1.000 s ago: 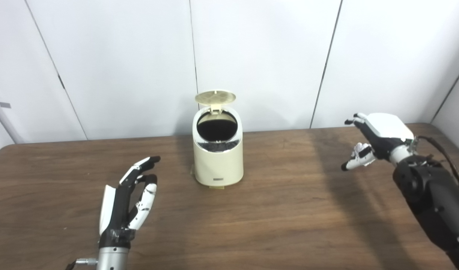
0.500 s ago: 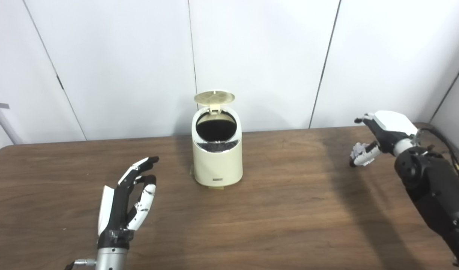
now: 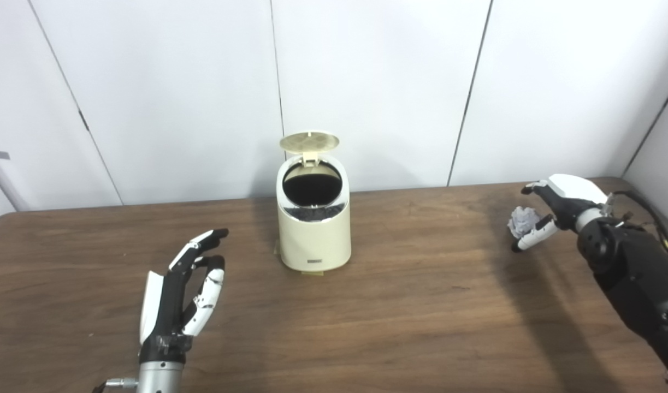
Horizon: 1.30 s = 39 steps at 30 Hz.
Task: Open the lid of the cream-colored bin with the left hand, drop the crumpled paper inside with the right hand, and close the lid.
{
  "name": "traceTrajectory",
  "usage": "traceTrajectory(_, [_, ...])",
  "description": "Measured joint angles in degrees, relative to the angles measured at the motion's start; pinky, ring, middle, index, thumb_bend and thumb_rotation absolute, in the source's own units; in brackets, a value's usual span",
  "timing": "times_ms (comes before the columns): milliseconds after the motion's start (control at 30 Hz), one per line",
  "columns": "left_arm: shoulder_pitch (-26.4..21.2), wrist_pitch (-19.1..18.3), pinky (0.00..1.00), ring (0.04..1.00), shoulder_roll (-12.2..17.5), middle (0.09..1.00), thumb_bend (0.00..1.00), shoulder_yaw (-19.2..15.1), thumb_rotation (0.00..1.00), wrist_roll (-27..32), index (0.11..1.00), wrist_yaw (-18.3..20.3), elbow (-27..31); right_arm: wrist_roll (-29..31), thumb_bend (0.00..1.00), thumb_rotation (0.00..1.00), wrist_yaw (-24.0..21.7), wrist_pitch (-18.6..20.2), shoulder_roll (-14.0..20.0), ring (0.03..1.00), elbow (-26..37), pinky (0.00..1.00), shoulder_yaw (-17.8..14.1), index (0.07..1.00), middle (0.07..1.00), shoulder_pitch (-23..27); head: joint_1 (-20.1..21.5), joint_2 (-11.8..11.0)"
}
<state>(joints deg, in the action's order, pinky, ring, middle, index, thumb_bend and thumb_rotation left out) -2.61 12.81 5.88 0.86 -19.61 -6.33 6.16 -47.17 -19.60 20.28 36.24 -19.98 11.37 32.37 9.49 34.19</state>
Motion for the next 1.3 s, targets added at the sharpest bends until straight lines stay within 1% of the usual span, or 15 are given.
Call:
traceTrajectory(33, [0.0, 0.0, 0.72, 0.810, 0.0, 0.816, 0.32, 0.0, 0.76, -0.3, 0.797, -0.1, 0.0, 0.5, 0.97, 0.30, 0.0, 0.0, 0.0, 0.883, -0.2, 0.66, 0.0, 0.887, 0.953, 0.0, -0.1, 0.0])
traceTrajectory(133, [0.0, 0.2, 0.72, 0.810, 0.0, 0.817, 0.32, 0.0, 0.75, -0.5, 0.797, -0.2, 0.0, 1.5, 0.94, 0.25, 0.0, 0.0, 0.0, 0.893, -0.7, 0.66, 0.0, 0.889, 0.957, 0.1, -0.2, 0.0])
traceTrajectory(233, [0.0, 0.2, 0.71, 0.808, 0.0, 0.815, 0.32, 0.0, 0.77, -0.6, 0.796, -0.3, 0.0, 2.6, 0.93, 0.23, 0.0, -0.2, 0.1, 0.896, -0.8, 0.67, 0.0, 0.892, 0.962, 0.1, -0.3, 0.0])
traceTrajectory(400, [0.0, 0.2, 0.72, 0.809, -0.1, 0.816, 0.34, 0.0, 0.77, -0.9, 0.797, -0.6, 0.0, 4.2, 0.92, 0.19, 0.0, -2.1, 0.4, 0.884, -4.8, 0.68, 0.7, 0.893, 0.955, 0.9, -0.2, 0.1])
traceTrajectory(500, [0.0, 0.3, 0.71, 0.805, -0.1, 0.814, 0.32, 0.0, 0.76, -0.9, 0.796, -0.7, 0.0, 4.6, 0.93, 0.17, 0.0, -2.7, 0.4, 0.869, -5.1, 0.68, 1.3, 0.882, 0.937, 1.4, -0.1, 0.1])
traceTrajectory(600, [0.0, 0.3, 0.71, 0.806, -0.1, 0.816, 0.33, 0.0, 0.75, -0.9, 0.798, -0.7, -0.1, 4.6, 0.94, 0.18, -0.4, -2.4, 0.4, 0.847, -5.0, 0.67, 2.3, 0.872, 0.931, 1.9, 0.2, 0.1])
traceTrajectory(700, [0.0, 0.3, 0.71, 0.806, -0.1, 0.815, 0.33, 0.0, 0.75, -0.8, 0.798, -0.7, -0.1, 4.3, 0.93, 0.19, -2.6, -1.1, 0.5, 0.831, -4.5, 0.64, 3.7, 0.871, 0.943, 2.7, 0.4, 0.1])
traceTrajectory(767, [0.0, 0.3, 0.71, 0.807, -0.1, 0.815, 0.33, 0.0, 0.75, -0.7, 0.798, -0.7, -0.1, 4.3, 0.93, 0.19, -3.5, -0.5, 0.5, 0.822, -4.6, 0.64, 4.2, 0.871, 0.941, 3.2, 0.4, 0.1])
traceTrajectory(867, [0.0, 0.4, 0.71, 0.806, 0.0, 0.815, 0.33, -0.1, 0.75, -0.4, 0.798, -0.7, -0.1, 4.3, 0.95, 0.21, -3.5, -0.6, 0.6, 0.798, -5.0, 0.63, 4.9, 0.870, 0.927, 3.6, 1.1, 0.0])
traceTrajectory(967, [0.0, 0.8, 0.71, 0.805, 0.0, 0.813, 0.33, -0.1, 0.74, -0.2, 0.797, -0.7, -0.1, 4.3, 0.94, 0.22, -3.5, -0.6, 0.6, 0.801, -4.9, 0.63, 5.3, 0.871, 0.927, 3.6, 1.8, -0.1])
traceTrajectory(1067, [0.0, 1.2, 0.71, 0.809, 0.0, 0.816, 0.32, -0.2, 0.70, 0.9, 0.797, -0.6, -0.1, 4.3, 0.94, 0.23, -3.3, -0.7, 0.6, 0.800, -5.1, 0.64, 5.4, 0.870, 0.926, 3.6, 2.7, -0.2])
traceTrajectory(1233, [0.0, 1.8, 0.70, 0.804, 0.1, 0.816, 0.32, -0.7, 0.69, 1.8, 0.799, -0.5, -0.6, 4.3, 0.91, 0.19, -2.7, -1.3, 0.6, 0.795, -5.3, 0.62, 6.0, 0.851, 0.925, 3.8, 3.8, -0.4])
traceTrajectory(1300, [0.0, 1.9, 0.71, 0.807, 0.3, 0.817, 0.32, -0.7, 0.69, 2.0, 0.801, -0.4, -0.9, 4.3, 0.89, 0.18, -2.6, -1.6, 0.6, 0.803, -5.6, 0.63, 6.4, 0.851, 0.930, 4.1, 3.9, -0.4])
